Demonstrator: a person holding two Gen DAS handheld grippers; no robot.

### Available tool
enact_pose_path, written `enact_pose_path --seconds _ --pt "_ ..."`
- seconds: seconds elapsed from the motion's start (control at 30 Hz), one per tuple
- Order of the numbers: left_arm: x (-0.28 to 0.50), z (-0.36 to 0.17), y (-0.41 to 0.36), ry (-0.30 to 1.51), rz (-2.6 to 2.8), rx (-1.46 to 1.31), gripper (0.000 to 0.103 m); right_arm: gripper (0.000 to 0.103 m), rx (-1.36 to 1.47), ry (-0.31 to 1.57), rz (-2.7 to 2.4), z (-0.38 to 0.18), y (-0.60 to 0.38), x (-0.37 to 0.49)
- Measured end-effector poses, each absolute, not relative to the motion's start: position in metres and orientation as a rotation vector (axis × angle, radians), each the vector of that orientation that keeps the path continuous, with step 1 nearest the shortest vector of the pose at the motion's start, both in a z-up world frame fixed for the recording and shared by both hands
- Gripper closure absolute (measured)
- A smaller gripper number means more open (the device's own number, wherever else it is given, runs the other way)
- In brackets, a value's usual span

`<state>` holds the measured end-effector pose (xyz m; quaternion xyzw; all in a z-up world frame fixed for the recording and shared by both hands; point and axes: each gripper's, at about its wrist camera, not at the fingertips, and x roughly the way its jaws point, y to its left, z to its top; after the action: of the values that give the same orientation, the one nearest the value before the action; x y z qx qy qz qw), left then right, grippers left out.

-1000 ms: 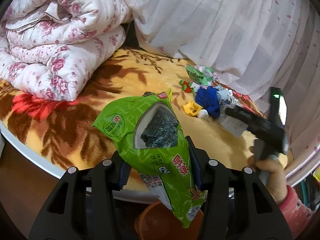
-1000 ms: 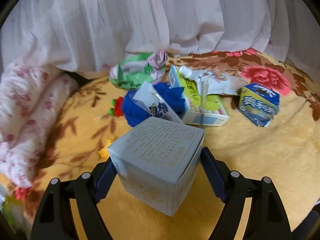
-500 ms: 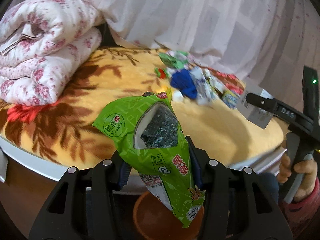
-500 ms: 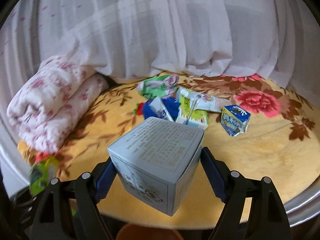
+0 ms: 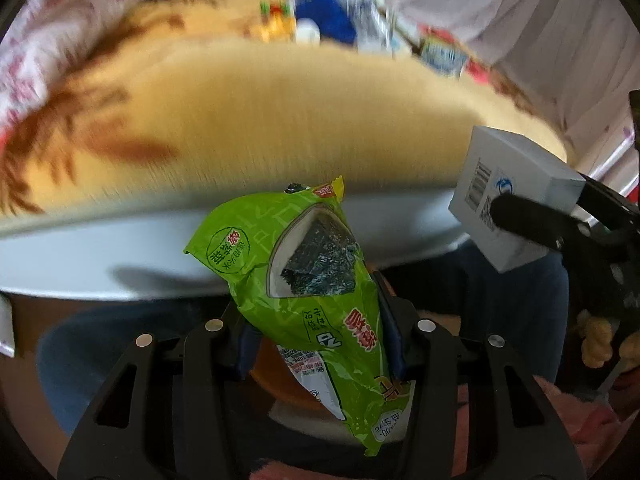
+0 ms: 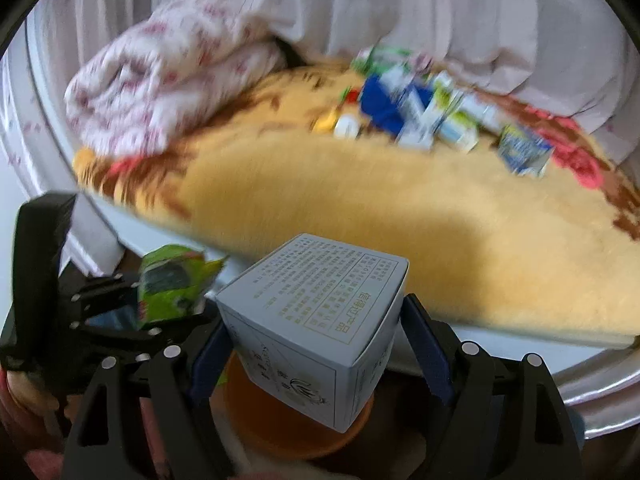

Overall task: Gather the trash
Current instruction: 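Drop the green bag into the orange bin with the left tool while the right tool drops the white box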

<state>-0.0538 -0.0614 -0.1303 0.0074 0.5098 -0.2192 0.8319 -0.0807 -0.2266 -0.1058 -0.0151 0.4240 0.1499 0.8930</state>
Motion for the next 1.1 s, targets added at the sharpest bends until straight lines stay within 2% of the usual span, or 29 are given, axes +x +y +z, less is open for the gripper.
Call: enact_pose_path --seconds 0.27,0.43,0.57,0.6,0.63,0.8,1.1 --pt "-0.036 -0.193 -0.065 1.308 -0.439 -0.035 0.055 0.024 -0.058 1.022 0.335 -0.159 -0.212 -0.076" --pt "-0.027 -0.219 -0.065 1.372 -0.407 -0.032 0.055 0.024 -0.058 1.099 0.326 -0.188 -0.21 -0.064" --pt "-0.02 -0.234 -0.067 1.41 -0.36 -0.012 0.044 0.023 -0.033 1.16 0.316 -0.206 -0.213 -0.054" --pt "-0.018 -0.236 -0.067 1.417 -0.351 -0.018 0.036 0.017 -0.03 1.166 0.31 -0.208 -0.214 -0.052" --pt "-0.017 -0.237 -0.066 1.421 -0.345 -0.026 0.034 0.014 -0.03 1.167 0.3 -0.209 -0.215 -0.051" --pt "-0.019 -0.239 -0.06 1.415 -0.326 -0.056 0.028 0.011 -0.031 1.145 0.282 -0.203 -0.222 -0.048" --pt "-0.03 -0.22 -0.067 1.37 -0.316 -0.026 0.027 0.011 -0.031 1.109 0.27 -0.184 -0.225 -0.053"
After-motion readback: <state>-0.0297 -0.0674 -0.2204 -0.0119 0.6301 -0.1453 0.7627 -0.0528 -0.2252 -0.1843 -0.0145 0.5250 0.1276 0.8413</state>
